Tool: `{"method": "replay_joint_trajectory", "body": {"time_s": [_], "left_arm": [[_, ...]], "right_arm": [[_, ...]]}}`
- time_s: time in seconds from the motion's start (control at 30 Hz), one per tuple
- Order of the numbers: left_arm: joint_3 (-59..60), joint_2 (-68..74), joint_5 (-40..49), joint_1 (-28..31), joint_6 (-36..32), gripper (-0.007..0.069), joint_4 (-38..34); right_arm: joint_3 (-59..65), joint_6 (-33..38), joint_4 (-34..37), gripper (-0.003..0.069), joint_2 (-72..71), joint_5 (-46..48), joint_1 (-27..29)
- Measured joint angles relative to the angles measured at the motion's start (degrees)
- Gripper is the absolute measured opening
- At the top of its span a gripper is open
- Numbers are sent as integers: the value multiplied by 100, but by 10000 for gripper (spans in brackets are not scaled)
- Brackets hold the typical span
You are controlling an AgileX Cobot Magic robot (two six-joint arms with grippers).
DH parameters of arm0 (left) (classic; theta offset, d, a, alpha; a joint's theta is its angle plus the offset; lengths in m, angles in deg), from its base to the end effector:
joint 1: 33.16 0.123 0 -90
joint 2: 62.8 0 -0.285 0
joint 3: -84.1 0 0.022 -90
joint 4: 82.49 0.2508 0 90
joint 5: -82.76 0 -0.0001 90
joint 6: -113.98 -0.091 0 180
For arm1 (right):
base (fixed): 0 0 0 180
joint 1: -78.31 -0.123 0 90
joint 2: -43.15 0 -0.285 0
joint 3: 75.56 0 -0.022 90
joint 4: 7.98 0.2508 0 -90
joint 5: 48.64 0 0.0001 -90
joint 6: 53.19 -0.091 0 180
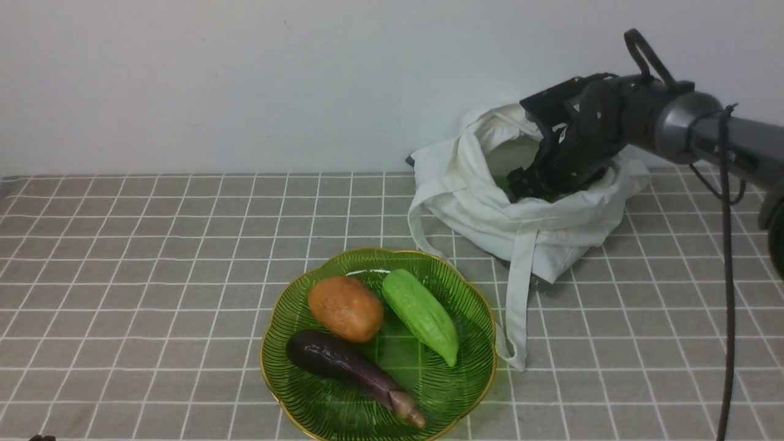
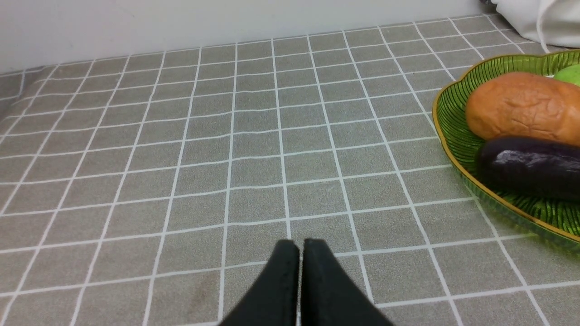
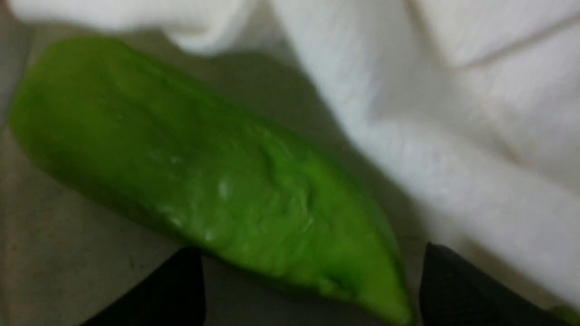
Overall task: Take vegetables from bag on grey coffee tablecloth place on plate.
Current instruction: 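Reach into the cloth bag and grasp the green vegetable inside with the right gripper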
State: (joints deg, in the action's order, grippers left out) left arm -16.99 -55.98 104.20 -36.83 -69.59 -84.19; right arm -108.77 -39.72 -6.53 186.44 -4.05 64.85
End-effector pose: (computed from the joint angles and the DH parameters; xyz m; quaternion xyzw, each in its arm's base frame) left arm 0.0522 -0.0043 0.1705 0.0429 0.8035 -0.0131 0.5936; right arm 0.4960 0.1204 0.1456 -0.2205 0.9504 0.0106 0.2192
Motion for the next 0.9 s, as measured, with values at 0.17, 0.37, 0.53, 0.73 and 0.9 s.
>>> {"method": "replay_joint_trajectory", "body": {"time_s": [0.17,0.37,0.53,0.73,0.9], "left_arm": [[0,0,0,0,0,-5,0],[0,0,0,0,0,-5,0],[0,0,0,0,0,-5,0],[0,0,0,0,0,-5,0],[0,0,0,0,0,-5,0]], "right_arm": [[-1,-176,-18,307,-2,55,0],[-81,-326,-18,1,-464,592,0],[-290,-464,-13,-14,-1143,1372,0],[-309,-399,27,-15,-1477,1762,0],[-309,-96,473,2,-1301,1454,0]]}}
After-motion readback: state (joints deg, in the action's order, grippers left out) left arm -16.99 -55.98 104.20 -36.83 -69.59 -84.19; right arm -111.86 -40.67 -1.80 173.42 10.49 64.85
